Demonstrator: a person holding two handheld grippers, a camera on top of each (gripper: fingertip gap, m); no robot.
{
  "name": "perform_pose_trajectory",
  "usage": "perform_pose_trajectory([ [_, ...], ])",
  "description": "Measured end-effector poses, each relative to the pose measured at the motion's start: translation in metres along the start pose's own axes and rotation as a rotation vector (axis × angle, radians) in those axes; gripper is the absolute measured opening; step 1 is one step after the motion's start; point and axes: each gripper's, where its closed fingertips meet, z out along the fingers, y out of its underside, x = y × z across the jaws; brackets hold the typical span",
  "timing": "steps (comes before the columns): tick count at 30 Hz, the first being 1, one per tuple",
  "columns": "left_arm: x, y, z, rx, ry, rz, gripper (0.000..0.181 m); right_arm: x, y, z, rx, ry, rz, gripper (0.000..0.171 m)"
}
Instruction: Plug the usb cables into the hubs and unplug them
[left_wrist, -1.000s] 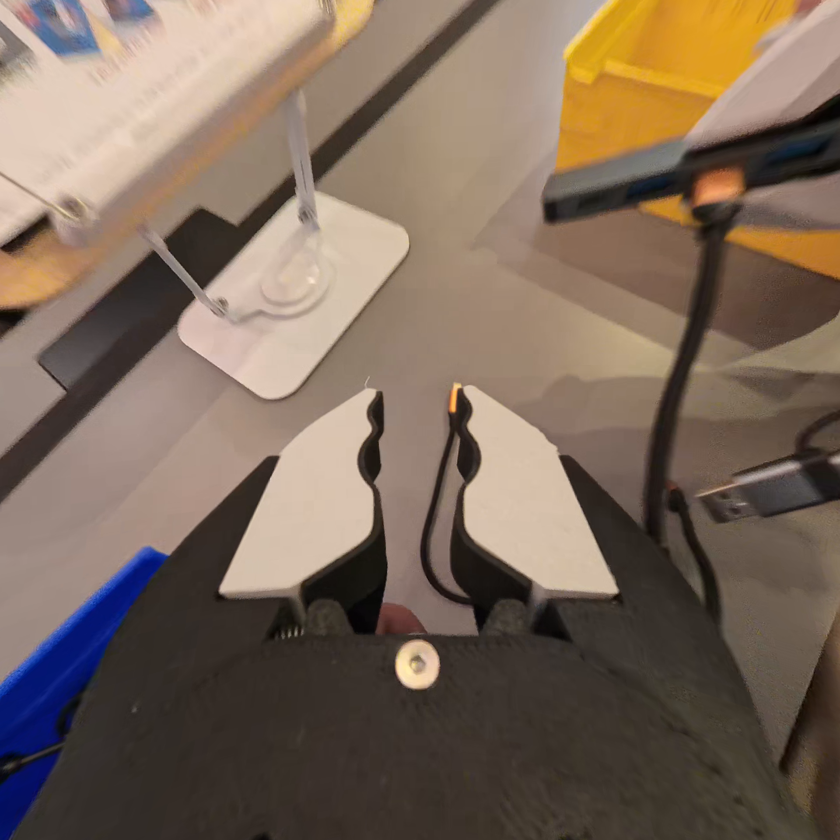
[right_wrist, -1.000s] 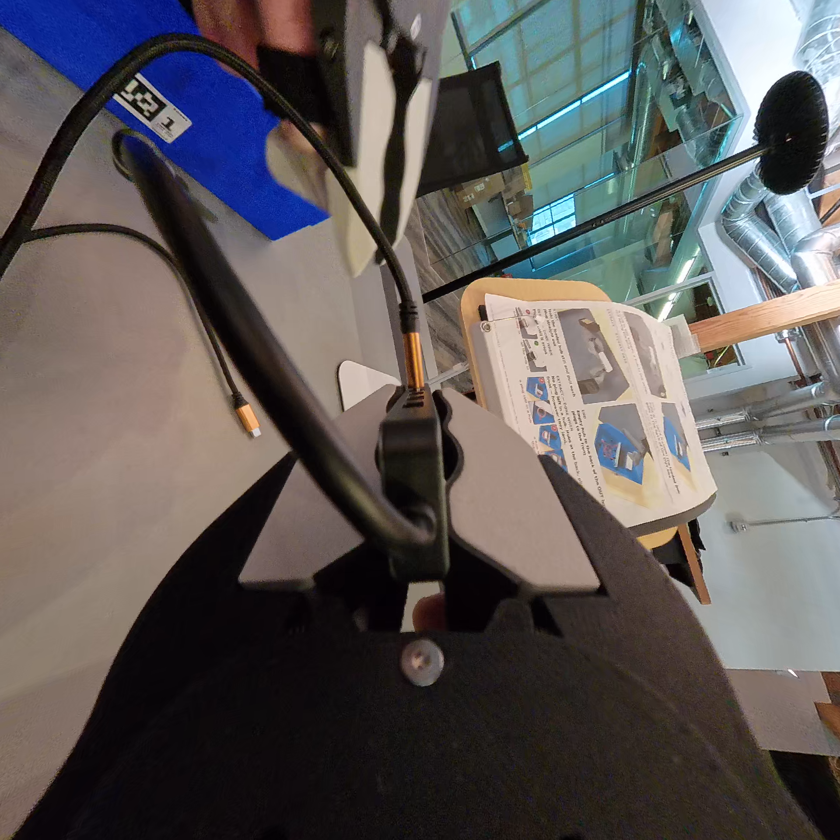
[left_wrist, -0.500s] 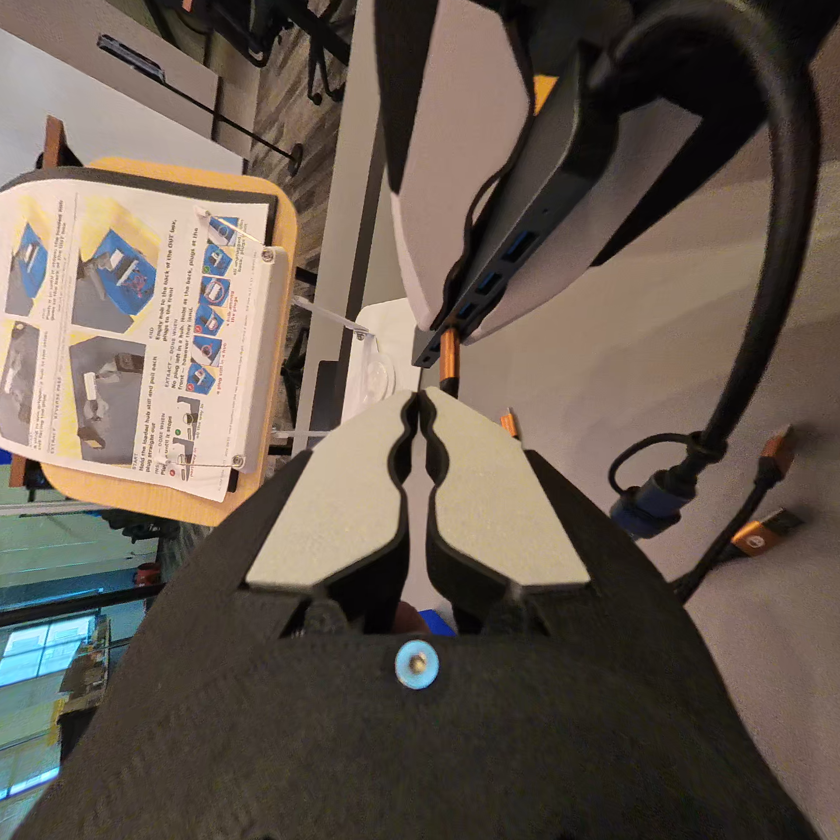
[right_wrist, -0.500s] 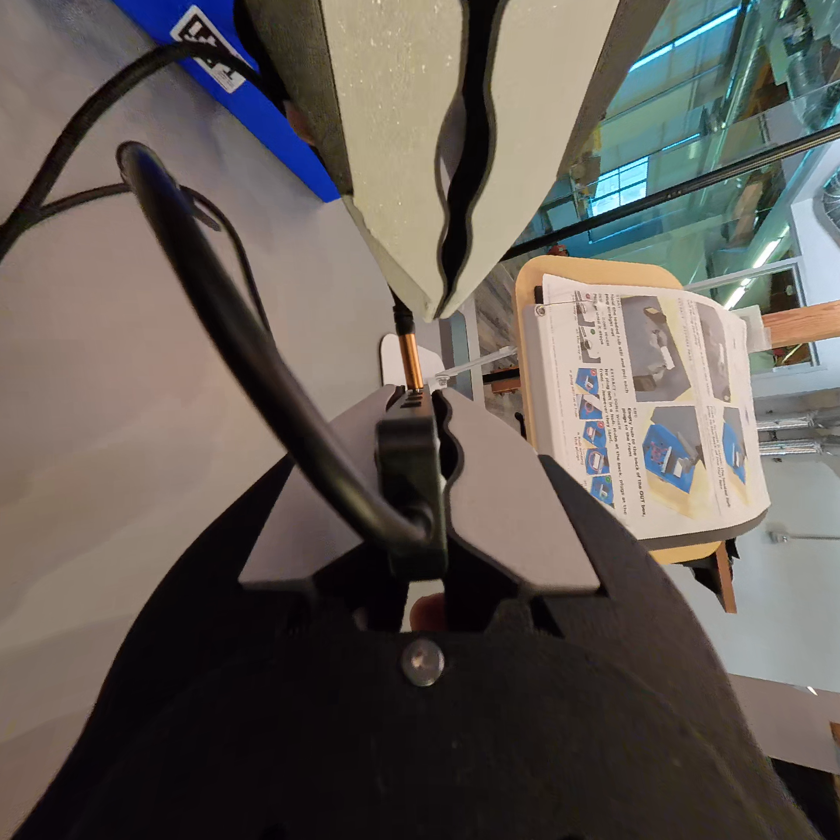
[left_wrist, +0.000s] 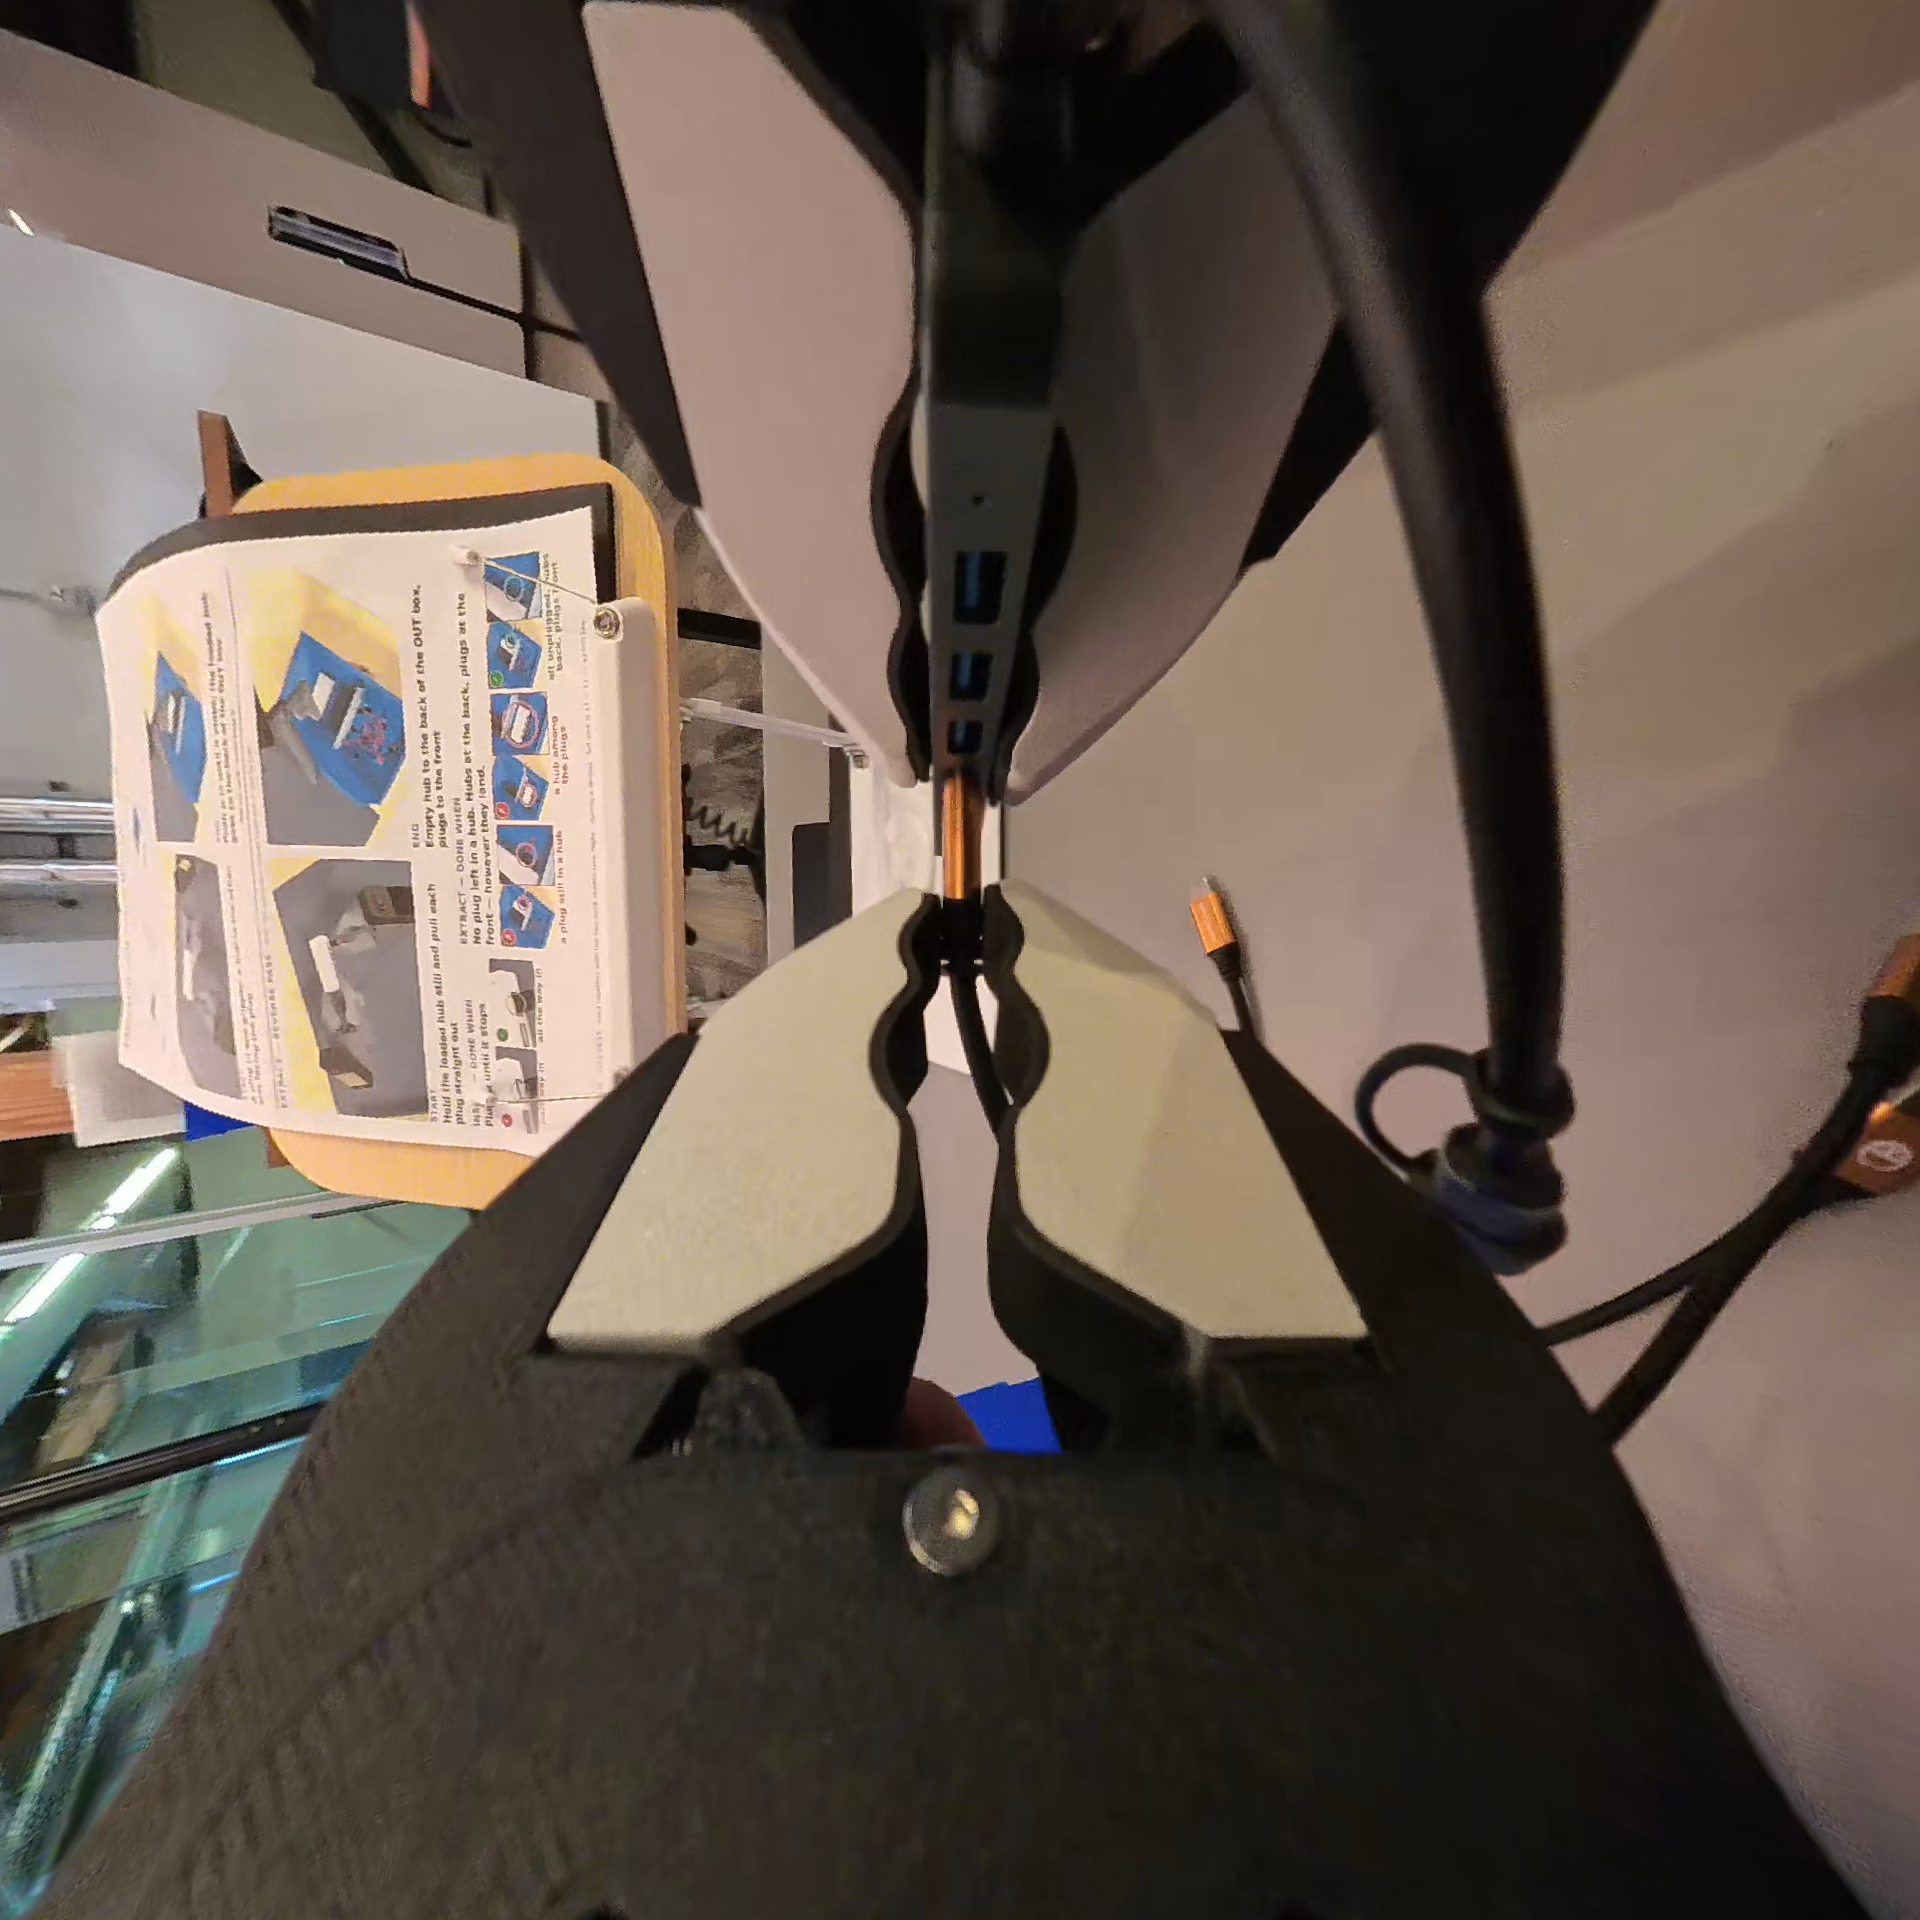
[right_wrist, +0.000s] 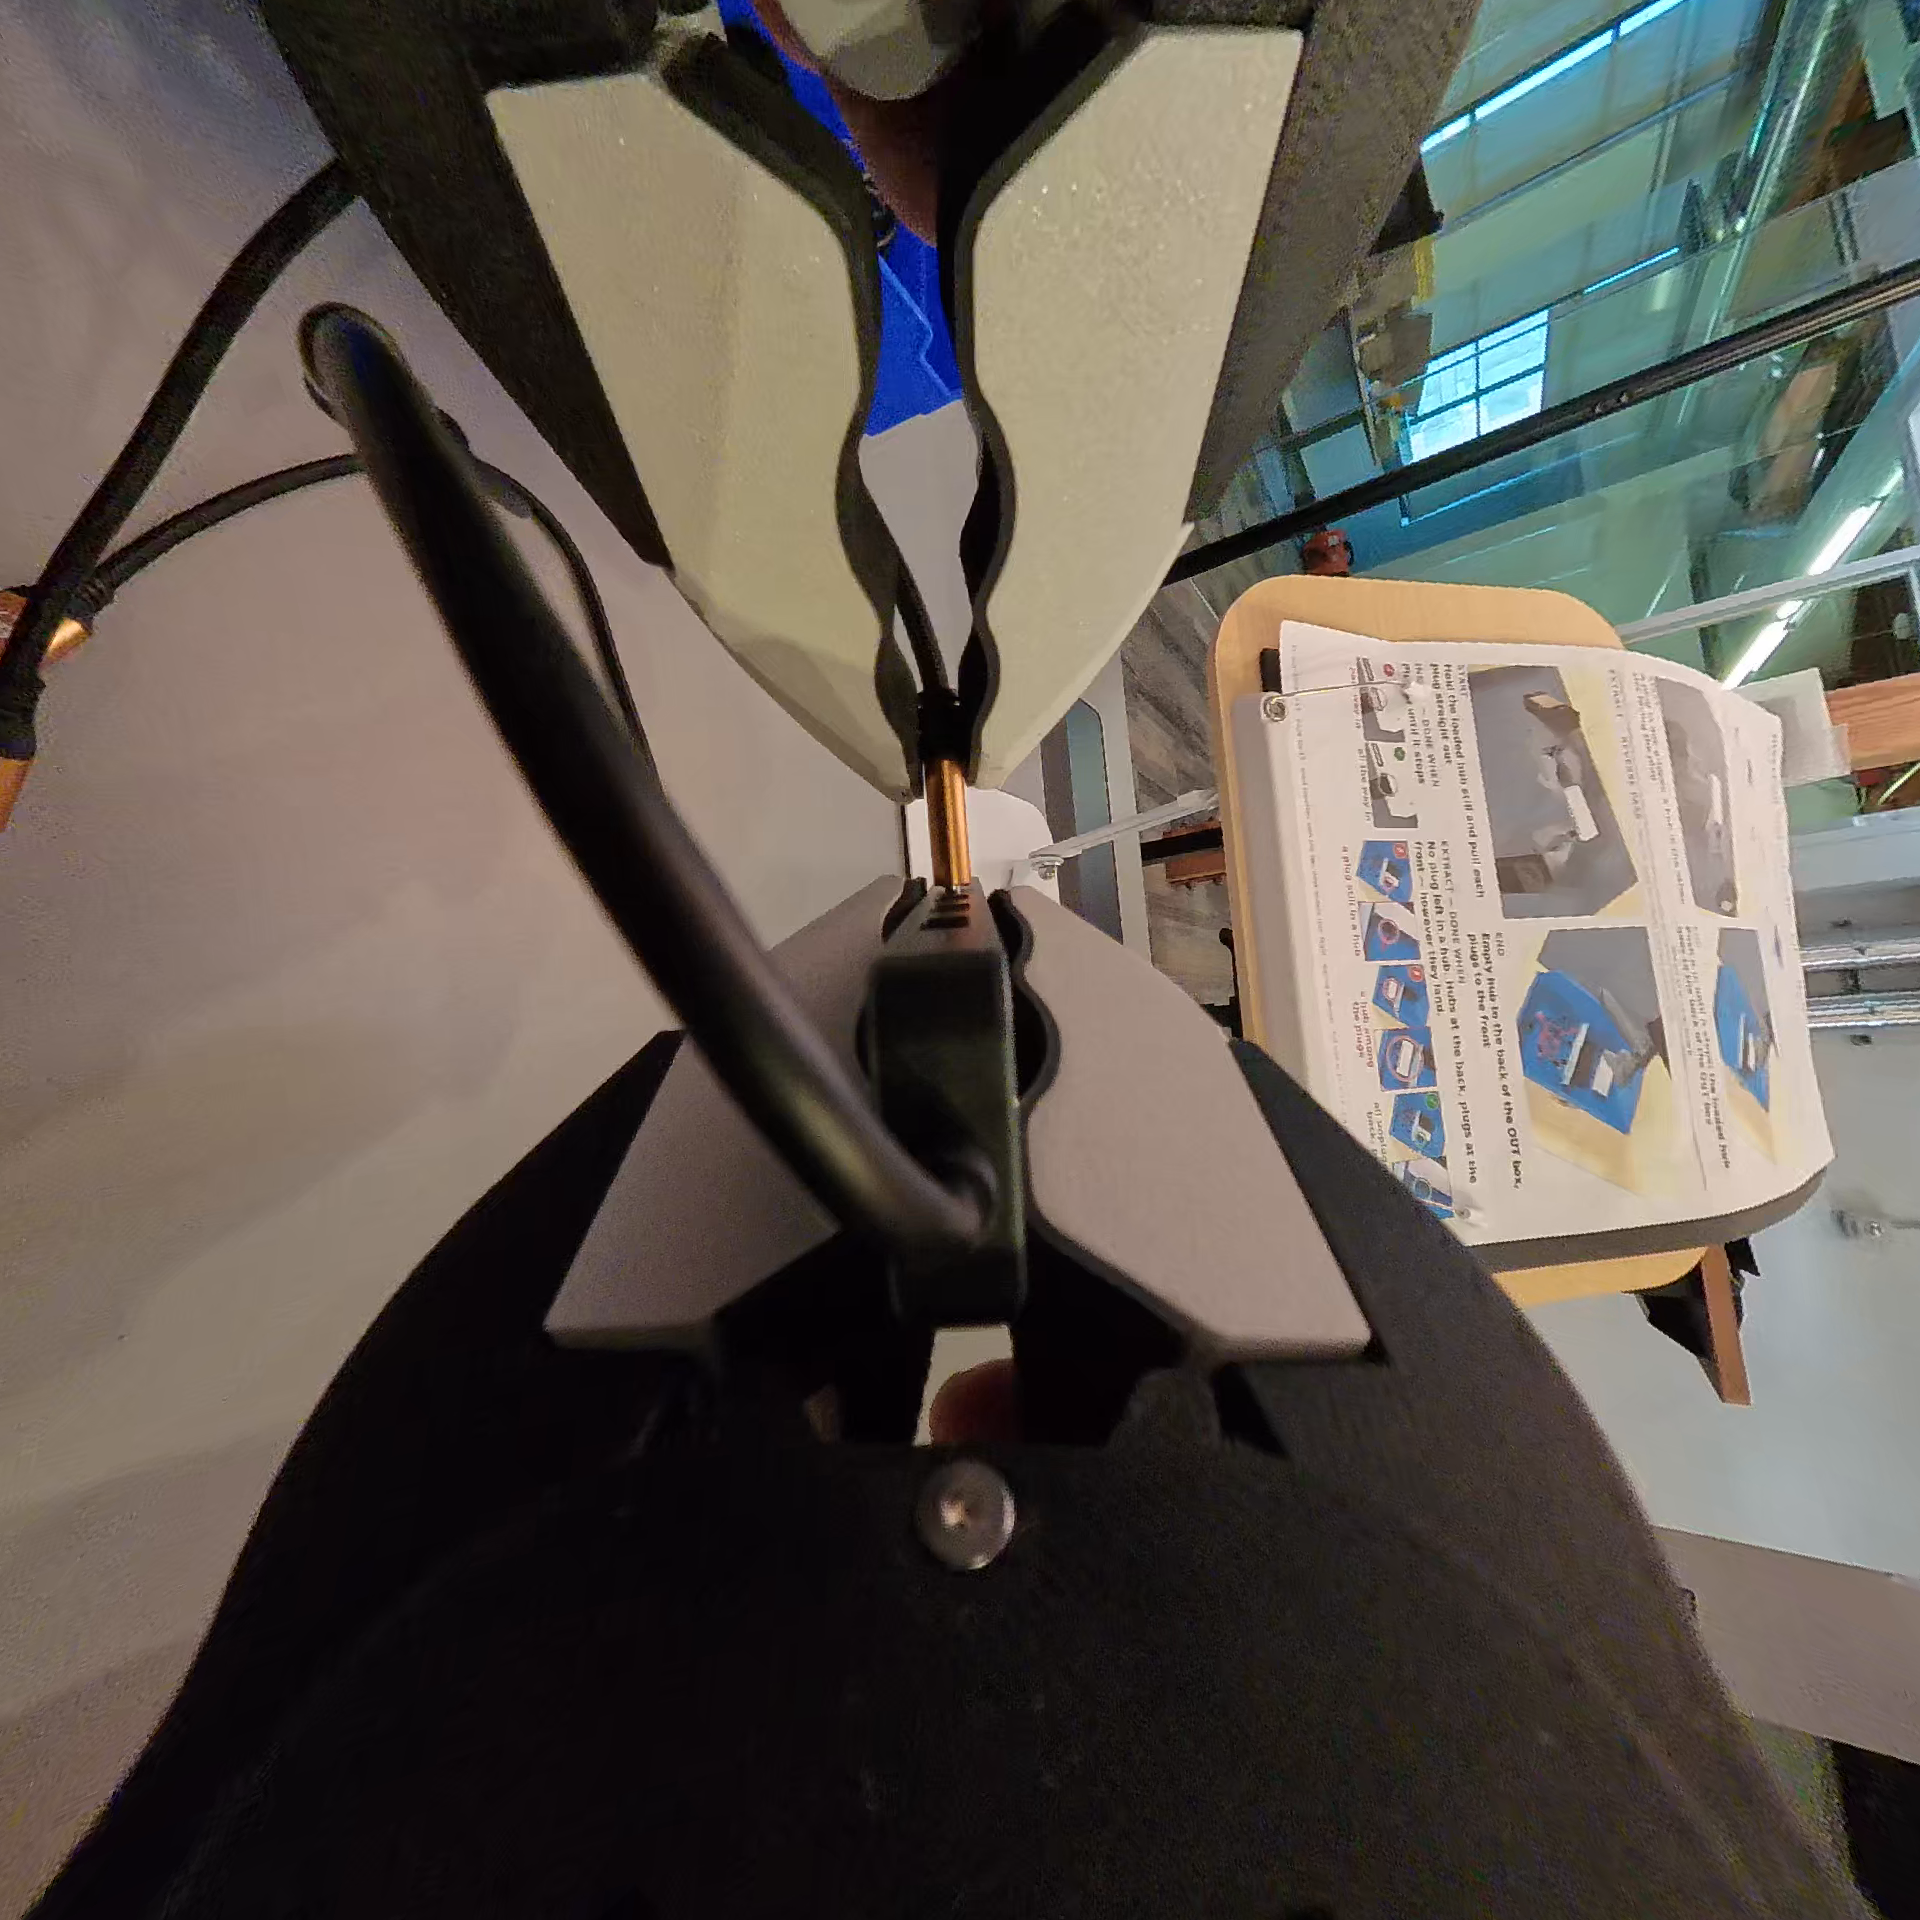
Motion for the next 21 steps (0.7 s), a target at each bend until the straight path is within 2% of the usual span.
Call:
perform_pose_trajectory([
  [6, 0.001, 0.002, -0.009, -0.005, 0.058, -0.001, 0.008, -0.001, -0.008, -0.002, 0.026, -0.016, 0.034, 0.012],
  [7, 0.000, 0.007, -0.011, -0.028, 0.062, -0.001, 0.007, 0.000, -0.003, -0.002, -0.006, -0.011, 0.029, 0.012],
  [8, -0.010, 0.026, -0.013, -0.121, 0.014, 0.020, 0.008, 0.002, 0.014, -0.002, -0.079, -0.004, 0.009, 0.012],
  [9, -0.019, 0.040, -0.018, -0.140, 0.002, -0.013, 0.007, 0.006, 0.028, -0.006, -0.092, 0.005, 0.053, 0.012],
  [10, -0.024, 0.044, -0.025, -0.099, 0.016, -0.090, 0.007, 0.012, 0.035, -0.010, -0.071, 0.019, 0.112, 0.012],
  [12, -0.033, 0.049, -0.032, -0.111, 0.001, -0.106, 0.007, 0.021, 0.034, -0.013, -0.065, 0.038, 0.108, 0.012],
  [15, -0.022, 0.042, -0.020, -0.099, 0.034, -0.166, 0.007, 0.018, 0.033, -0.010, -0.083, 0.024, 0.095, 0.012],
  [20, 0.025, 0.066, 0.019, -0.172, 0.177, -0.285, 0.008, 0.015, 0.042, -0.016, -0.076, -0.011, 0.096, 0.011],
  [21, 0.029, 0.076, 0.026, -0.204, 0.165, -0.282, 0.009, 0.015, 0.041, -0.017, -0.064, -0.015, 0.097, 0.012],
])
